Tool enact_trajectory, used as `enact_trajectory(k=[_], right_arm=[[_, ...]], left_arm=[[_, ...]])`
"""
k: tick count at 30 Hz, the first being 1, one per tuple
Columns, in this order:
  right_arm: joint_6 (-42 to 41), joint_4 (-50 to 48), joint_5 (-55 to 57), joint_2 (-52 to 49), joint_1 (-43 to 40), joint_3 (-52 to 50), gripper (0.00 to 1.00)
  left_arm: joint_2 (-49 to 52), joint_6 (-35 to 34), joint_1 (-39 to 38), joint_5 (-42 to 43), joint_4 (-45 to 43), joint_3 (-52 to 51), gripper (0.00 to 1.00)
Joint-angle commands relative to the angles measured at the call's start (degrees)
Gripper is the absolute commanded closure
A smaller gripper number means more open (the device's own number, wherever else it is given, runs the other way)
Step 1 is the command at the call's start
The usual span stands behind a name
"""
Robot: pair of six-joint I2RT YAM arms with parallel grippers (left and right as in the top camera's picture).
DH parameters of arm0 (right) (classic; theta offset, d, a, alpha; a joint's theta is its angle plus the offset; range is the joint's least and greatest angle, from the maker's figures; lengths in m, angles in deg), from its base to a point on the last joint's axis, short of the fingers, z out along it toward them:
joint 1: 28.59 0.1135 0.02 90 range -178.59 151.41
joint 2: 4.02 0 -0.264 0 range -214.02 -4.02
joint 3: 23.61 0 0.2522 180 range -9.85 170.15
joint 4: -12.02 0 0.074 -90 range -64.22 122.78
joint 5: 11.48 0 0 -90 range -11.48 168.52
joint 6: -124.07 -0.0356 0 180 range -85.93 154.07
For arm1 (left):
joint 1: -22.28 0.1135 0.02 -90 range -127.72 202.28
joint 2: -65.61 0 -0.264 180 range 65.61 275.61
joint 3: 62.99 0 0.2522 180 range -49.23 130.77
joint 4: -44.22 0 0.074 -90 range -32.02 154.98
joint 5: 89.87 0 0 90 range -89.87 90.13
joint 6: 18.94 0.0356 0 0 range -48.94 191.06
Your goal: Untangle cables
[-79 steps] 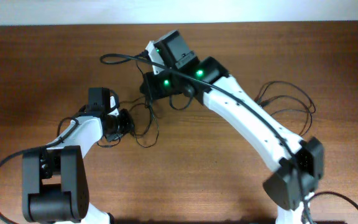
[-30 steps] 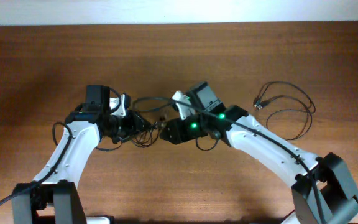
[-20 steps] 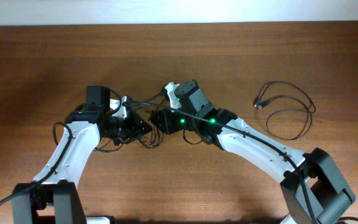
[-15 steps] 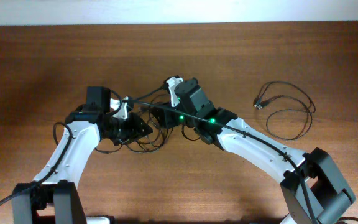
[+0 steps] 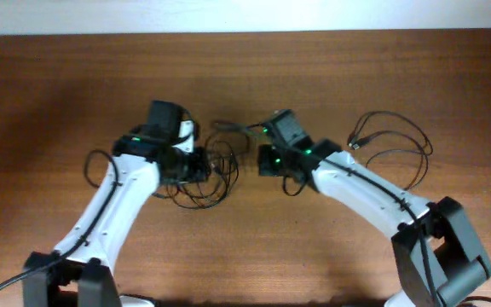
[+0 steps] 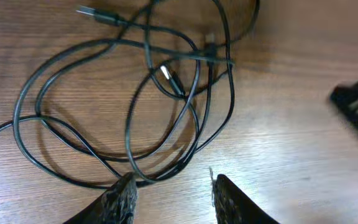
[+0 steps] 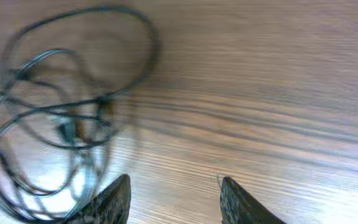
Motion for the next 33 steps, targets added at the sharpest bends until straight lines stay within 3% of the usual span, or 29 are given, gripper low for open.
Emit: enact_trajectory(k=[1,5,7,9,11,12,20,25,33], right_arm=[[-0.52,3.37,0.63,-0.20,-3.45,0.04,0.51],[-0.50,5.55,0.31,-0.22,-7.43,-0.37,0.46],[-0.46,5.49,0.42,-0.22,-8.00,-0.66,0.37],[-0.46,5.53,0.42,-0.22,-7.98,-0.68,0.28],[-0.46,5.53,0.42,-0.22,-7.98,-0.68,0.04],[-0.48,5.53,0.42,-0.22,-7.98,-0.68,0.01],[-0.46,5.31,0.42,-0.22,-7.98,-0.68,0.01],[-0.48,5.31,1.84,-0.22,-7.98,-0.68,0.01],[-0.48,5.31,2.14,-0.22,-7.98,-0.68,0.01]], left_arm=[[-0.44,0.87,-6.40,-9.29,0.61,0.00,0.60],[-0.39,-0.22,-9.99,-11.52,-1.42,-2.64,0.70],[-0.37,-0.22,-10.08,-11.47,-4.76,-4.87,0.71],[-0.28,-0.20,-10.08,-11.50,-9.70,-7.93,0.75],[0.00,-0.20,-10.08,-11.67,-12.66,-10.08,0.77],[0.26,-0.20,-10.08,-12.83,-13.55,-10.99,0.77],[4.59,-0.22,-10.08,-14.27,-15.37,-14.88,0.80],[5.42,-0.22,-10.08,-11.85,-11.13,-14.86,0.84],[5.92,-0.26,-10.08,-8.70,-14.12,-9.79,0.76]])
